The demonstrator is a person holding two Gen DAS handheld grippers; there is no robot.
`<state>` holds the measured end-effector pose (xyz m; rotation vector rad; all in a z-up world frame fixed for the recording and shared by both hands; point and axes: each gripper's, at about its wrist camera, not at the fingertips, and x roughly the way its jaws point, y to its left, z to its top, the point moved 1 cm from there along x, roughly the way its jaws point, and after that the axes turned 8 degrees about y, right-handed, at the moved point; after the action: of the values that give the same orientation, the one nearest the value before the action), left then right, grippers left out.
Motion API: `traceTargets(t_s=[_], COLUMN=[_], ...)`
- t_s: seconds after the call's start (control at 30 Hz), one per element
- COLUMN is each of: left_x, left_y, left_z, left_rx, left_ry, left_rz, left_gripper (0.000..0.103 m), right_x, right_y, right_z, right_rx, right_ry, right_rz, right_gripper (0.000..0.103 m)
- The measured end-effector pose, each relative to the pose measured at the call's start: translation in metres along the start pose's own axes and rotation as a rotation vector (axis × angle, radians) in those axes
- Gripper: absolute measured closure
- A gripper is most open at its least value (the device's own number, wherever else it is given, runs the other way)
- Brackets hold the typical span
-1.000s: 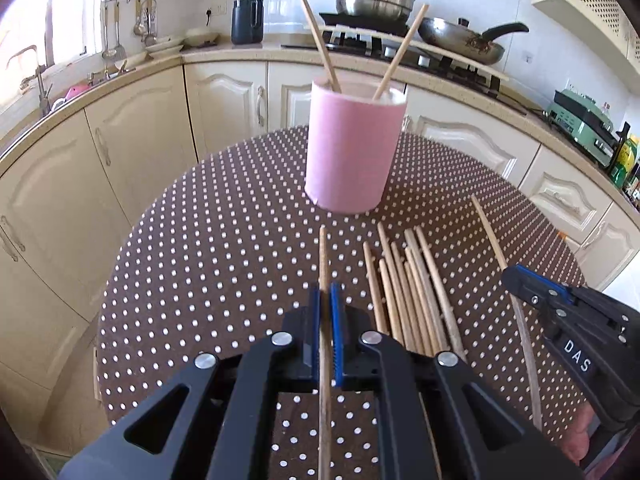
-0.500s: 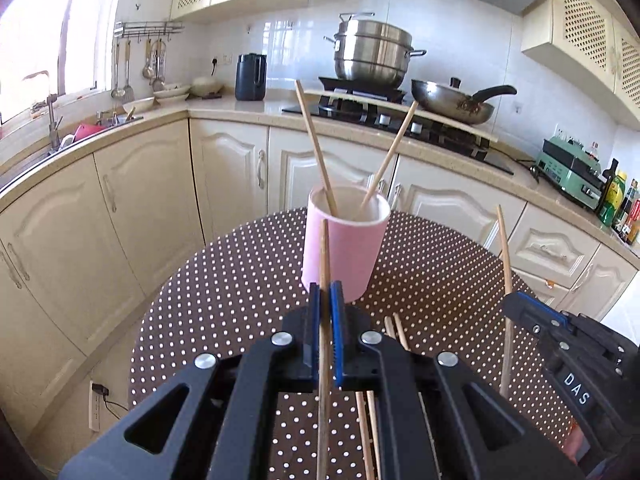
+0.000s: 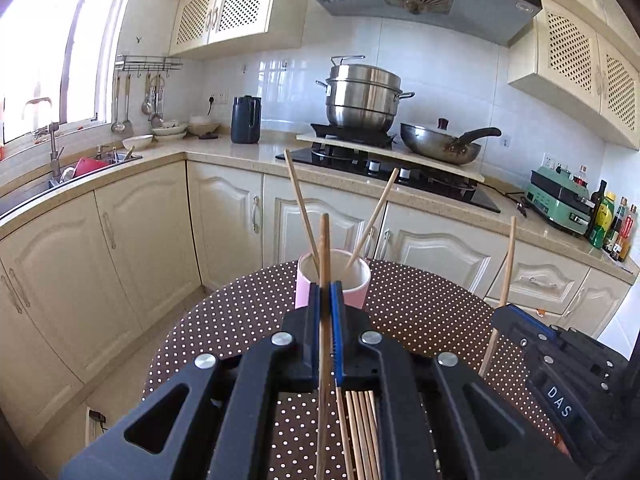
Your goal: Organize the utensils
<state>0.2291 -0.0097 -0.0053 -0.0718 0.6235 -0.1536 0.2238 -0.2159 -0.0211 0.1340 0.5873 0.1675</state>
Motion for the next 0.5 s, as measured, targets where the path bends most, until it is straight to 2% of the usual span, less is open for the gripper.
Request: traceTargets(t_s=[0.27,0.5], left_x=[-0.006,-0.020], left_y=[-0.001,-0.004], left_z=[0.017,0.046], left_rx=[-0.020,-0.002], left_ry=[-0.029,-0.122], left_rz=[-0.006,-0.004], left_gripper=[0.097,0.097], right_x=[-0.006,-0.012], right_y=[-0.002,0.003], right_z=[0.016,0.048], right_rx=[0.004,-0.007], right_ry=[-0.037,-0.109], right_rz=[0.005,-0.004], right_gripper=[0.096,0.096])
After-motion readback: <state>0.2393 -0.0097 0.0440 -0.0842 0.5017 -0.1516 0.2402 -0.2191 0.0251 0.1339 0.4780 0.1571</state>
